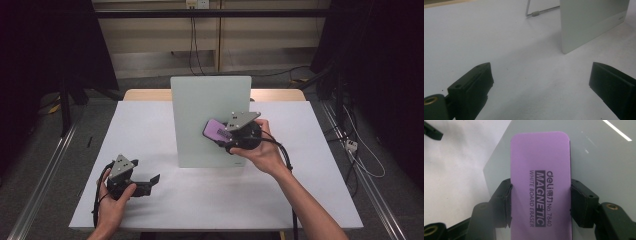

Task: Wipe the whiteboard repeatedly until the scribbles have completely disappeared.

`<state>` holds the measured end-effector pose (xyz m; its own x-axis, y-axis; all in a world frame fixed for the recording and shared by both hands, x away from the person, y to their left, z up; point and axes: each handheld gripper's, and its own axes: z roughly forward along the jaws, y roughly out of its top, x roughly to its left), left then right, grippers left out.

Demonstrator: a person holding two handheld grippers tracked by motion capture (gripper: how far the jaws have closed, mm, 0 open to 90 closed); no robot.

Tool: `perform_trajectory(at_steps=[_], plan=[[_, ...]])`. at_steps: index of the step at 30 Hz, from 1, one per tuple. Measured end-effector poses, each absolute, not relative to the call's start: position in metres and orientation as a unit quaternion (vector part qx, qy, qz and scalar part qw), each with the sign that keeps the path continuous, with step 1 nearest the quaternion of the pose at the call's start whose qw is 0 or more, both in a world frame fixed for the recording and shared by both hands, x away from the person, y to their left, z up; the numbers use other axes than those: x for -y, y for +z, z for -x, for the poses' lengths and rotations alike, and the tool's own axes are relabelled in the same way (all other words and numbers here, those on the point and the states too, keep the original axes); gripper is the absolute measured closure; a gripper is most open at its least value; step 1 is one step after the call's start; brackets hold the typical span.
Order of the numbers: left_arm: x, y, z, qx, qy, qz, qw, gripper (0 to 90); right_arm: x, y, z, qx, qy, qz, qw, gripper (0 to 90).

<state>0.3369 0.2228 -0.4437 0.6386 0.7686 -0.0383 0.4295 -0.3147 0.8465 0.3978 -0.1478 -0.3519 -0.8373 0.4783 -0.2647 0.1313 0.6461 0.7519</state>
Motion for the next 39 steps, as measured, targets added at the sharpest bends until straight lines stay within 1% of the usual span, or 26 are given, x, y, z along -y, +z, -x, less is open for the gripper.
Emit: perform_trajectory(at_steps=[5, 11, 22, 31, 35, 39], plan=[[-0.222, -0.444, -0.337, -0.380, 0.189, -0.788, 0.446, 4.9, 0.140, -0.363, -0.395, -0.891, 0.367, -0.165, 0.208, 42.2], [-0.224, -0.444, -0.337, -0.381, 0.191, -0.788, 0.444, 4.9, 0.142, -0.362, -0.396, -0.889, 0.373, -0.165, 0.207, 42.2], [-0.224, -0.443, -0.337, -0.382, 0.191, -0.786, 0.447, 5.0, 0.157, -0.343, -0.399, -0.870, 0.394, -0.186, 0.233, 42.2], [-0.225, -0.443, -0.337, -0.382, 0.191, -0.786, 0.446, 5.0, 0.178, -0.321, -0.402, -0.849, 0.406, -0.208, 0.267, 42.2], [-0.225, -0.443, -0.337, -0.383, 0.191, -0.786, 0.446, 5.0, 0.180, -0.324, -0.400, -0.848, 0.403, -0.209, 0.272, 42.2], [-0.224, -0.443, -0.337, -0.381, 0.191, -0.786, 0.447, 5.0, 0.179, -0.333, -0.397, -0.853, 0.400, -0.206, 0.265, 42.2]])
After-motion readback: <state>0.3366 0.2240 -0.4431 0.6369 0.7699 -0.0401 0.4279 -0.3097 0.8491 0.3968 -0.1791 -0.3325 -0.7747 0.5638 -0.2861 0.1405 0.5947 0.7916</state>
